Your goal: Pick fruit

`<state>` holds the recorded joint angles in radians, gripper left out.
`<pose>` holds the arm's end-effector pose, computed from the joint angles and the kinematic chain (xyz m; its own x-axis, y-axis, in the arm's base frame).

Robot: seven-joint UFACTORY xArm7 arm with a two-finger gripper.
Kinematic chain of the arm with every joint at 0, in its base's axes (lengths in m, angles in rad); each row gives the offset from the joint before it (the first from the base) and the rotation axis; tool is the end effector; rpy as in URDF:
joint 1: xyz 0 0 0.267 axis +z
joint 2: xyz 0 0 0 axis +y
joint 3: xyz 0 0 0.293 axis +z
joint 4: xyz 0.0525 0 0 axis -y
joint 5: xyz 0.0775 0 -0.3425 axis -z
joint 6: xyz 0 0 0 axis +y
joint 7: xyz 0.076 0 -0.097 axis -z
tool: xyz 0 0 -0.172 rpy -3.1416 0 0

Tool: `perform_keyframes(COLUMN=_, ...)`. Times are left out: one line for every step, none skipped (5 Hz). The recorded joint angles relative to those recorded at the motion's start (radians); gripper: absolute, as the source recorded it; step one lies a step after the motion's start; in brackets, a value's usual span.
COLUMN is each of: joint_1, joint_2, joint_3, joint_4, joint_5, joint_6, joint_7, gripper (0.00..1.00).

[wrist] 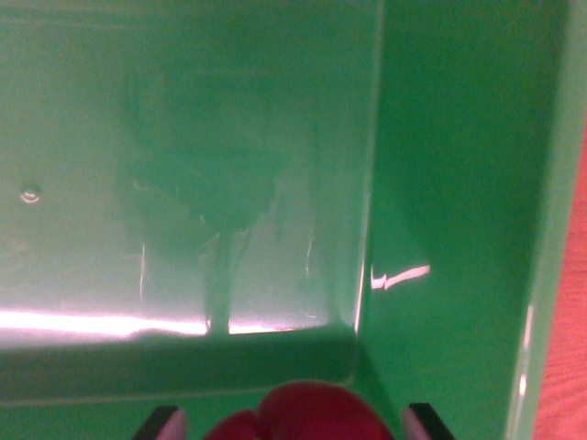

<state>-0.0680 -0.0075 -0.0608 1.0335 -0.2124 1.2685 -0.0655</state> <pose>0.3914 -0.1004 0.1795 0.9701 0.0021 -0.2427 0.0437 -0.9852 0.1659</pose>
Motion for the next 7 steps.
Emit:
perform_keyframes(joint_1=0.0, joint_2=0.0, joint_3=0.0, joint_4=0.0, joint_5=0.0, joint_6=0.0, joint_7=0.0, gripper=1.0)
perform_keyframes(joint_1=0.0009, joint_2=-0.024, joint_3=0.001, joint_4=0.024, joint_5=0.0037, joint_6=0.048, joint_7=-0.008, gripper=1.0)
perform_keyframes(joint_1=0.0009, joint_2=-0.024, joint_3=0.001, joint_4=0.024, joint_5=0.0037, joint_6=0.048, joint_7=-0.008, gripper=1.0)
perform_keyframes(joint_1=0.0016, joint_2=-0.044, joint_3=0.003, joint_4=0.045, joint_5=0.0068, joint_6=0.088, joint_7=-0.016, gripper=1.0)
perform_keyframes(joint_1=0.0016, joint_2=-0.044, joint_3=0.003, joint_4=0.045, joint_5=0.0068, joint_6=0.088, joint_7=-0.016, gripper=1.0)
perform_keyframes(joint_1=0.0023, joint_2=-0.063, joint_3=0.004, joint_4=0.064, joint_5=0.0098, joint_6=0.126, joint_7=-0.022, gripper=1.0)
perform_keyframes(joint_1=0.0023, joint_2=-0.063, joint_3=0.004, joint_4=0.064, joint_5=0.0098, joint_6=0.126, joint_7=-0.022, gripper=1.0)
